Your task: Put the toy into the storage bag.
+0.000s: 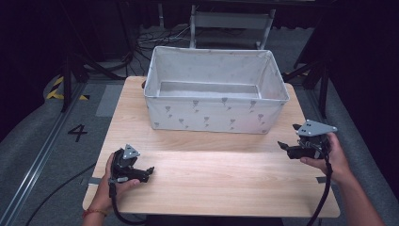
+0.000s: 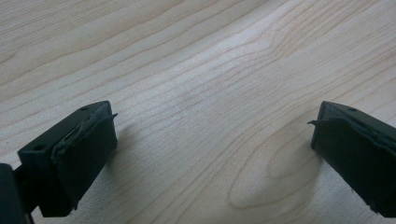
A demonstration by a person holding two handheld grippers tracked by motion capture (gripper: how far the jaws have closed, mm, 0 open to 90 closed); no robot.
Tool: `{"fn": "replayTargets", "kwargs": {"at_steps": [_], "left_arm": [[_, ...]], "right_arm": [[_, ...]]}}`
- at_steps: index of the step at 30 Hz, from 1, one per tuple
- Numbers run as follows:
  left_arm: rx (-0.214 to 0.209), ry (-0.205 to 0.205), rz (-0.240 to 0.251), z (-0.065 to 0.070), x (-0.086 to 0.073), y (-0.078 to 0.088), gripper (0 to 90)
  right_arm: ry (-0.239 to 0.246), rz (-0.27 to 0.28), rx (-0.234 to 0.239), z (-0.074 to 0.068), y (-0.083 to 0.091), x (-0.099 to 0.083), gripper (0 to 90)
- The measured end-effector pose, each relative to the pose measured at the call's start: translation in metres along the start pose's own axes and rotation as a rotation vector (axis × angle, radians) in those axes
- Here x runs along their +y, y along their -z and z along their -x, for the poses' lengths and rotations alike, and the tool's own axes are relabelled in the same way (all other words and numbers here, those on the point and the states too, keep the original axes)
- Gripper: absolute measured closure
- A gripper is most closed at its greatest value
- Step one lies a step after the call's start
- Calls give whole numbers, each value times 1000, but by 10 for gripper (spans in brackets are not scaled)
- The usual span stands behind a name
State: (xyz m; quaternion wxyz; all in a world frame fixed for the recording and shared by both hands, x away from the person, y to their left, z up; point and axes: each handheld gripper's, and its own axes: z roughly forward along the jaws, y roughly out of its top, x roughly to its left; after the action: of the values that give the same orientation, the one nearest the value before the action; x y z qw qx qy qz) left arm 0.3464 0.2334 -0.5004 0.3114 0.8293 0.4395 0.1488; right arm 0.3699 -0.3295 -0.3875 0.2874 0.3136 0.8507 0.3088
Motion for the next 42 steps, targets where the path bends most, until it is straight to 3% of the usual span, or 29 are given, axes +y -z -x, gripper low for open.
{"fn": "replayTargets", "kwargs": {"at_steps": [8,12,18,20,24,27,32,35,42], "left_arm": [[2,1,-2,0,0,0,5],[1,1,-1,0,0,0,5],[5,1,0,0,0,0,5],[5,1,0,0,0,0,5],[2,4,-2,0,0,0,5],[1,1,-2,0,0,0,4],[0,3,-3,0,0,0,4],[-1,3,-3,0,0,0,4],[-9,-6,-5,-1,2,-2,2]], "right_arm": [[-28,-23,4,-5,-6,-31,195],[-58,-26,35,-7,-10,-45,196],[-48,-32,66,-15,-12,-67,192],[-77,-31,109,-16,-14,-75,197],[-84,-32,127,-21,-16,-87,197],[-134,-27,136,-25,-17,-102,199],[-148,-38,120,-28,-15,-117,199],[-206,-31,136,-26,-10,-130,199],[-269,-29,142,-22,-10,-147,156]]}}
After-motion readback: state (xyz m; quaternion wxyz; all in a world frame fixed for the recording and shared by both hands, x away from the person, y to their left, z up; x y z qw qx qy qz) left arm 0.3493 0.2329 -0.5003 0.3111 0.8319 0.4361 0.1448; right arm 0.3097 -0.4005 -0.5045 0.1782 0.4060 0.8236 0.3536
